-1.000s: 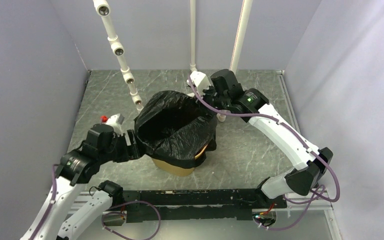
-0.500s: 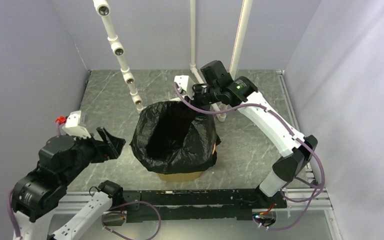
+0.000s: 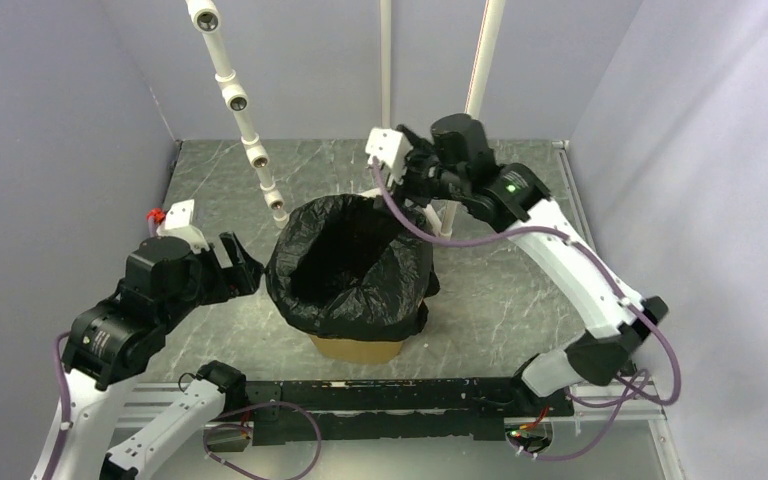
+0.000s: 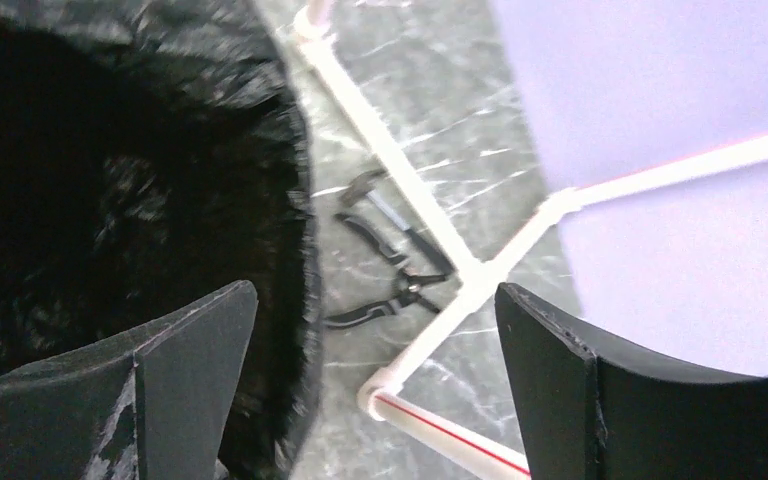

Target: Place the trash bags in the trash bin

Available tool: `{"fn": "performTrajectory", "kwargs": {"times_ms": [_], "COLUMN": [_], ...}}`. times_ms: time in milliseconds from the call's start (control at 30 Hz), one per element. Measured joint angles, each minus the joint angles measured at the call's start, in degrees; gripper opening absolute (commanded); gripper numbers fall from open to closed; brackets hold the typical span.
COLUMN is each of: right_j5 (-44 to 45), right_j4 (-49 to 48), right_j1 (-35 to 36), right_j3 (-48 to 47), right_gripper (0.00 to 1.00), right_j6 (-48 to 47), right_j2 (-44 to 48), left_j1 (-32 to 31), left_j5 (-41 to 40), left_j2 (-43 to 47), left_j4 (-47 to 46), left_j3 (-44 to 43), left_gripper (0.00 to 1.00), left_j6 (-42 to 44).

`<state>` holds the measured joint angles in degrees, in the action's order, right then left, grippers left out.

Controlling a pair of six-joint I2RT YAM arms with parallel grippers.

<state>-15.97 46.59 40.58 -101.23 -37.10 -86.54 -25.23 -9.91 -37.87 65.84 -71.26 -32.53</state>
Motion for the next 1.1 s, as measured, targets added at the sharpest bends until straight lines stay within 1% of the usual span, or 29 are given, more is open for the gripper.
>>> {"fn": "performTrajectory", "kwargs": {"times_ms": [167, 233, 300, 367, 400, 433, 500, 567, 633, 733, 767, 933, 1000, 1067, 1100], "right_j5": [8.70, 15.10, 21.92, 26.64, 28.33, 30.73, 33.05, 33.55, 32.26, 28.68, 27.26, 21.55, 18.88, 16.70, 15.74], "right_j4": [-7.91, -11.63, -13.29, -13.53, -13.38, -13.68, -13.31, -12.83, -12.74, -12.79, -12.83, -14.12, -15.69, -17.51, -18.21], "right_j1": [0.02, 0.02, -0.04, -0.15, -0.20, -0.20, -0.28, -0.37, -0.37, -0.37, -0.37, -0.37, -0.37, -0.37, -0.37], "right_j3": [1.90, 4.26, 9.07, 14.36, 17.05, 21.73, 28.79, 36.70, 45.18, 52.70, 54.45, 57.33, 58.05, 58.77, 59.12], "right_gripper": [1.00, 0.99, 0.97, 0.96, 0.95, 0.94, 0.93, 0.92, 0.91, 0.89, 0.89, 0.86, 0.85, 0.84, 0.82], "right_j6": [7.32, 13.70, 22.14, 30.32, 34.10, 40.46, 49.20, 58.05, 66.69, 74.20, 76.50, 82.79, 83.89, 84.74, 85.00], "right_j2": [7.98, 12.00, 17.86, 23.63, 26.29, 30.42, 36.13, 41.83, 46.88, 49.81, 49.99, 49.81, 49.81, 49.35, 48.96], "left_j1": [0.00, 0.00, 0.00, 0.00, 0.02, 0.02, 0.02, 0.02, 0.42, 2.71, 4.55, 18.73, 22.75, 26.05, 27.80], "left_j5": [-1.60, -2.19, -2.89, -3.50, -3.58, -3.61, -3.56, -3.48, -2.95, -0.44, 1.25, 11.02, 15.10, 20.24, 23.47], "left_j2": [-3.04, -4.28, -5.03, -5.79, -6.27, -6.86, -8.00, -9.14, -10.64, -12.68, -13.55, -17.55, -18.45, -19.12, -19.58], "left_j4": [-0.48, -0.70, -1.11, -1.09, -1.11, -1.25, -1.73, -2.21, -2.32, -2.34, -2.38, -2.62, -2.78, -2.93, -3.17], "left_j3": [-0.94, -1.16, -1.27, -2.03, -2.71, -3.50, -4.22, -4.26, -4.31, -4.92, -5.29, -7.17, -8.02, -8.79, -8.92], "left_gripper": [0.92, 0.93, 0.93, 0.93, 0.93, 0.93, 0.93, 0.93, 0.93, 0.93, 0.93, 0.93, 0.93, 0.90, 0.90], "left_j6": [0.68, 1.36, 1.95, 2.58, 3.04, 3.45, 4.26, 4.70, 5.33, 6.82, 7.74, 11.72, 12.81, 13.92, 14.51]}}
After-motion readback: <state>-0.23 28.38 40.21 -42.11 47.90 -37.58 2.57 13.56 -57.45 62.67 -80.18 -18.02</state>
